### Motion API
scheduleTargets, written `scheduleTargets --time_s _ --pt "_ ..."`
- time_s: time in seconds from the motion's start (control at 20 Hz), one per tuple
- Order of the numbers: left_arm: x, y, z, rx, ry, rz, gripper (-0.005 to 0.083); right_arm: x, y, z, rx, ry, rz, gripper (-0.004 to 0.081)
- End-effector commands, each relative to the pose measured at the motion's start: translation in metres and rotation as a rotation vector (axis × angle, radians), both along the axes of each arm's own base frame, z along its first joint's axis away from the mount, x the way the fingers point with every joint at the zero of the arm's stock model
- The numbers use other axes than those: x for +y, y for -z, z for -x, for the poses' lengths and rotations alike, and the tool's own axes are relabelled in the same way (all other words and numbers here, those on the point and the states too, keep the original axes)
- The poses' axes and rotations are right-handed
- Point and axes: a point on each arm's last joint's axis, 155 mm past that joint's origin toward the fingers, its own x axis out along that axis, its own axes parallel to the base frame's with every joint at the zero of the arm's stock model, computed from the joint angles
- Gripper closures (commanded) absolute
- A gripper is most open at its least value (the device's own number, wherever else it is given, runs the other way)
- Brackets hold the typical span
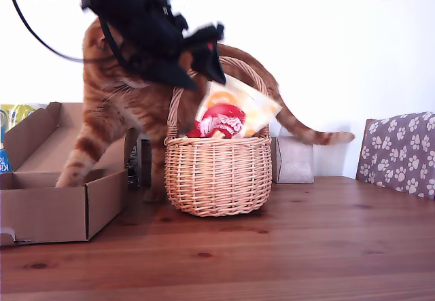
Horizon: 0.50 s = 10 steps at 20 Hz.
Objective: Move the bags of Easter eggs from the cardboard box on the left into the woven basket on the right side.
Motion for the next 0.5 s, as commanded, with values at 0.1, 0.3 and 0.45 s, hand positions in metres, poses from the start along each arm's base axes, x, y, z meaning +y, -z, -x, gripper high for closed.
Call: scheduleTargets --time_s 0.1,0.3,0.45 --pt "0.003 0.018 0.024 0.09 0.028 -0.073 0.0336 0.001 0.001 0.0 -0.004 -0.004 0.001 0.0782" --pt "-0.002 0.018 0.056 0.128 0.093 -0.129 0.0699 -0.003 0.002 -0.005 -0.004 0.026 0.012 0.0782" --pt "-0.007 0.019 0.08 0.148 0.137 -0.15 0.0752 -0.009 0.01 -0.013 0.016 0.07 0.032 0.0782"
